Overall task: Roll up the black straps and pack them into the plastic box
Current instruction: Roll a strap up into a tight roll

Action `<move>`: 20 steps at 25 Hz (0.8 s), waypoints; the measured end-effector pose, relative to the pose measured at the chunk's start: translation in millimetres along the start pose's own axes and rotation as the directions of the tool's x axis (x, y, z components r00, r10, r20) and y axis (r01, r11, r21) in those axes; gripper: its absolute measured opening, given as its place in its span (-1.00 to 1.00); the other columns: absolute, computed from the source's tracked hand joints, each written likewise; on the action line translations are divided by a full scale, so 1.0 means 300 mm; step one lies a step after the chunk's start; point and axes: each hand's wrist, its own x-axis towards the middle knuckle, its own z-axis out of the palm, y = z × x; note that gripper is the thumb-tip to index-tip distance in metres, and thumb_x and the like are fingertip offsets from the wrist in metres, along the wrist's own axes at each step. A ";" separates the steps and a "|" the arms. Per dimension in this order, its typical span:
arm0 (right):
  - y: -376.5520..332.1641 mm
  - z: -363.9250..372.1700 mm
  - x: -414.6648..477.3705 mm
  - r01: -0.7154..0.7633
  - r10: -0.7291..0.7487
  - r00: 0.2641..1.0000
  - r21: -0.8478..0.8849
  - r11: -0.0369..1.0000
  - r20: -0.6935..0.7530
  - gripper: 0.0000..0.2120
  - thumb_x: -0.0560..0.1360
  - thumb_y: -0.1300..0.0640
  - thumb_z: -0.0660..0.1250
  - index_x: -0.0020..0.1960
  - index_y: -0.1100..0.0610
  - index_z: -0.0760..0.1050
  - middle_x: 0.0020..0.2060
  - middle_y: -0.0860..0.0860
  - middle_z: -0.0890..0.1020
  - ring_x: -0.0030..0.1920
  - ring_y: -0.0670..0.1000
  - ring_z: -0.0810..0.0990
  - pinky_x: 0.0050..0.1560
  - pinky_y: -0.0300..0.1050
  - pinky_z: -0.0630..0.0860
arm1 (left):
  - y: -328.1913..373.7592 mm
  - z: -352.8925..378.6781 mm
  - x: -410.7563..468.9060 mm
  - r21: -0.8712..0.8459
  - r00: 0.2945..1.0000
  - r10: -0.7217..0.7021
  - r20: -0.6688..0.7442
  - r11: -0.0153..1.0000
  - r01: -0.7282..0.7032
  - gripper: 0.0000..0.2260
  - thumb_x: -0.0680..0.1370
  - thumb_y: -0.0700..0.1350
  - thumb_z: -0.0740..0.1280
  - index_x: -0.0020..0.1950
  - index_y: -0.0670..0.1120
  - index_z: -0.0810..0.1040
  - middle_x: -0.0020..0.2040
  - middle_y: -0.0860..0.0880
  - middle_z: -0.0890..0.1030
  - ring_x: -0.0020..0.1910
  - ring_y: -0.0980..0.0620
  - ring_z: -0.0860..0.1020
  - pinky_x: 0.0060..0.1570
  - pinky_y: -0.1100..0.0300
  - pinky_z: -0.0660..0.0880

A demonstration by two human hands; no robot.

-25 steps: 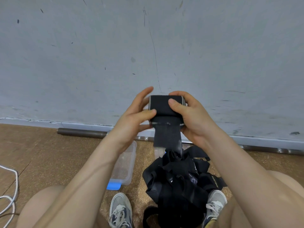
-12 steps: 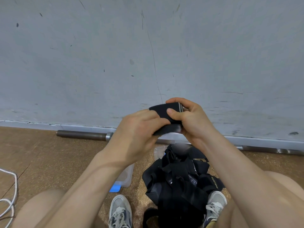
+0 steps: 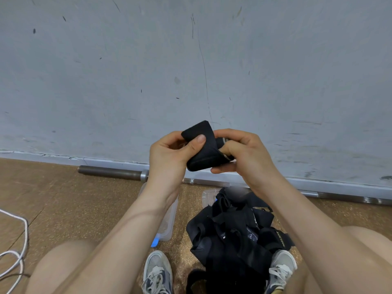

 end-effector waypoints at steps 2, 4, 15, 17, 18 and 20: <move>-0.002 0.004 -0.006 -0.004 0.004 1.000 0.004 1.000 0.031 -0.78 0.56 0.22 0.24 0.01 0.06 0.66 -0.09 0.06 0.65 -0.12 0.03 0.67 -0.20 0.03 0.67 | -0.015 0.000 0.005 -0.082 0.999 -0.033 -0.008 0.996 0.032 -0.78 0.34 -0.15 0.49 -0.05 -0.14 0.61 -0.15 -0.06 0.67 -0.10 -0.02 0.63 -0.06 0.11 0.57; 0.002 0.012 -0.016 0.028 -0.027 0.999 -0.094 0.995 0.018 -0.87 0.61 0.07 0.29 0.08 -0.03 0.61 -0.05 -0.05 0.63 -0.06 -0.03 0.65 -0.16 -0.04 0.67 | -0.038 0.011 -0.001 -0.151 0.994 -0.108 0.022 0.982 0.110 -0.77 0.44 -0.20 0.46 0.05 -0.13 0.53 -0.06 -0.10 0.66 -0.06 -0.04 0.62 -0.04 0.05 0.57; 0.121 0.136 -0.020 0.242 -0.399 0.897 -0.544 0.804 -0.190 -0.83 0.64 0.00 0.14 -0.06 0.05 0.40 -0.17 -0.06 0.54 -0.16 -0.11 0.48 -0.16 -0.22 0.36 | -0.068 0.042 -0.030 0.161 0.987 -0.046 -0.154 0.984 0.071 -0.69 0.55 0.00 0.34 -0.32 -0.12 0.42 -0.39 -0.11 0.44 -0.36 -0.08 0.42 -0.34 -0.01 0.38; 0.115 0.155 -0.009 0.329 -0.499 0.848 -0.559 0.761 -0.180 -0.84 0.60 0.10 0.09 -0.11 0.09 0.38 -0.26 -0.04 0.51 -0.23 -0.08 0.45 -0.25 -0.27 0.33 | -0.042 0.029 -0.025 0.196 0.991 0.043 -0.129 0.980 -0.017 -0.67 0.53 0.01 0.33 -0.30 -0.17 0.39 -0.41 -0.16 0.40 -0.41 -0.10 0.36 -0.42 0.00 0.32; 0.108 0.171 -0.001 0.357 -0.526 0.833 -0.560 0.748 -0.171 -0.85 0.59 0.14 0.08 -0.13 0.10 0.36 -0.28 -0.04 0.49 -0.25 -0.07 0.43 -0.26 -0.26 0.33 | -0.025 0.015 -0.020 0.209 0.991 0.056 -0.121 0.978 -0.030 -0.67 0.54 0.01 0.33 -0.30 -0.19 0.38 -0.41 -0.17 0.38 -0.42 -0.11 0.35 -0.44 0.01 0.30; 0.086 0.207 0.013 0.347 -0.499 0.854 -0.552 0.758 -0.149 -0.84 0.61 0.14 0.09 -0.13 0.12 0.35 -0.29 -0.04 0.48 -0.24 -0.08 0.44 -0.26 -0.23 0.32 | 0.011 -0.024 0.000 0.244 0.994 -0.003 -0.112 0.969 0.030 -0.66 0.56 0.01 0.33 -0.29 -0.17 0.39 -0.39 -0.17 0.39 -0.41 -0.11 0.37 -0.47 0.07 0.30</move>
